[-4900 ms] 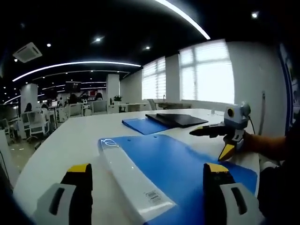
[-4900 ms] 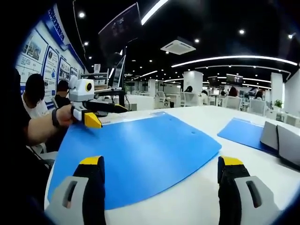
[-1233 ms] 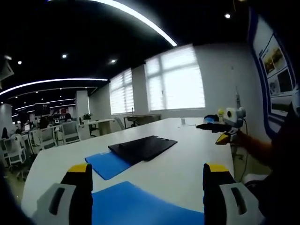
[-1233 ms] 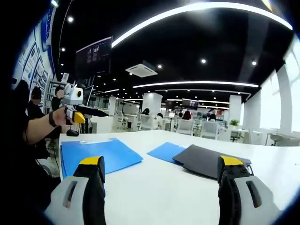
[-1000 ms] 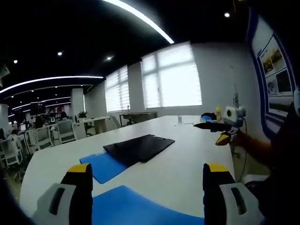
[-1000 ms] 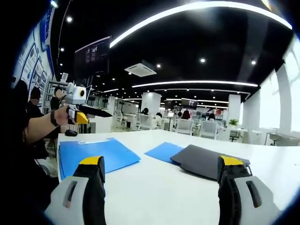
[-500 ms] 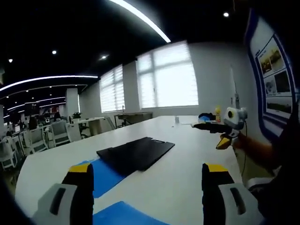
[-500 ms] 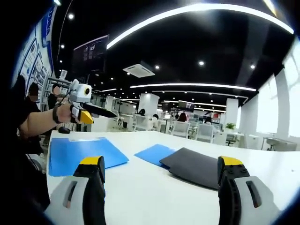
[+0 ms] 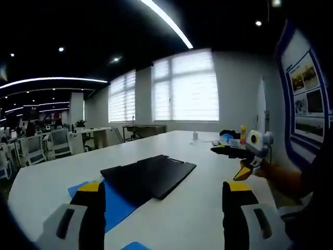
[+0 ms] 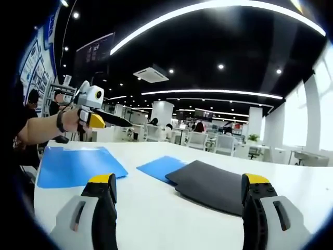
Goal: Organize the scattered folders on the table and sort them into different groups
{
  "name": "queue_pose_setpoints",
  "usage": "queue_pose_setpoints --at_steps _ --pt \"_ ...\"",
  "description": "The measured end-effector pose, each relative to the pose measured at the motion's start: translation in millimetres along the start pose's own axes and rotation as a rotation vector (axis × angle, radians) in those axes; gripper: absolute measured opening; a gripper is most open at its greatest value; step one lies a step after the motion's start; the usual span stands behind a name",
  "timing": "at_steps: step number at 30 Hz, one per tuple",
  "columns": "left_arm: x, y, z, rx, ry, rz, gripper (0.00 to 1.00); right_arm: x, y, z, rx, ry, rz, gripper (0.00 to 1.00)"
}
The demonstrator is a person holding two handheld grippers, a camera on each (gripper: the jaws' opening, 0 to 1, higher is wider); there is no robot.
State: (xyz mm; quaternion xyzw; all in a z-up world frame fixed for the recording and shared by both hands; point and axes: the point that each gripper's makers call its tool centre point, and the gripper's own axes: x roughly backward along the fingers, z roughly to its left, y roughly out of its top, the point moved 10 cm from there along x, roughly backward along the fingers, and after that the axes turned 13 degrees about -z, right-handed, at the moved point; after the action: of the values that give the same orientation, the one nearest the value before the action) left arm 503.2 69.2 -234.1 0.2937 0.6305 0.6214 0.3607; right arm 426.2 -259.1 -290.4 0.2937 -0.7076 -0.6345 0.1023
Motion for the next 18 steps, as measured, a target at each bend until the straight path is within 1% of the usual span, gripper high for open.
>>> queue_pose_setpoints --at_steps 7,12,14,17,18 --pt "-15 -5.4 7.5 0.013 -0.004 -0.005 0.93 -13 -6.0 -25 0.006 -0.029 0.004 0.98" --pt "-25 -10.6 10.5 0.015 -0.011 0.012 0.93 -21 -10.3 -42 0.014 -0.054 0.006 0.98" --pt "-31 -13.6 12.2 0.015 -0.016 0.021 0.92 -25 -14.3 -51 0.022 -0.072 0.012 0.98" --pt "-40 -19.3 16.5 0.034 -0.016 0.034 0.92 -31 -25.9 -67 0.009 -0.096 0.023 0.98" --pt "-43 -20.9 17.7 0.042 -0.015 0.036 0.92 -32 -29.3 -70 0.010 -0.103 0.041 0.98"
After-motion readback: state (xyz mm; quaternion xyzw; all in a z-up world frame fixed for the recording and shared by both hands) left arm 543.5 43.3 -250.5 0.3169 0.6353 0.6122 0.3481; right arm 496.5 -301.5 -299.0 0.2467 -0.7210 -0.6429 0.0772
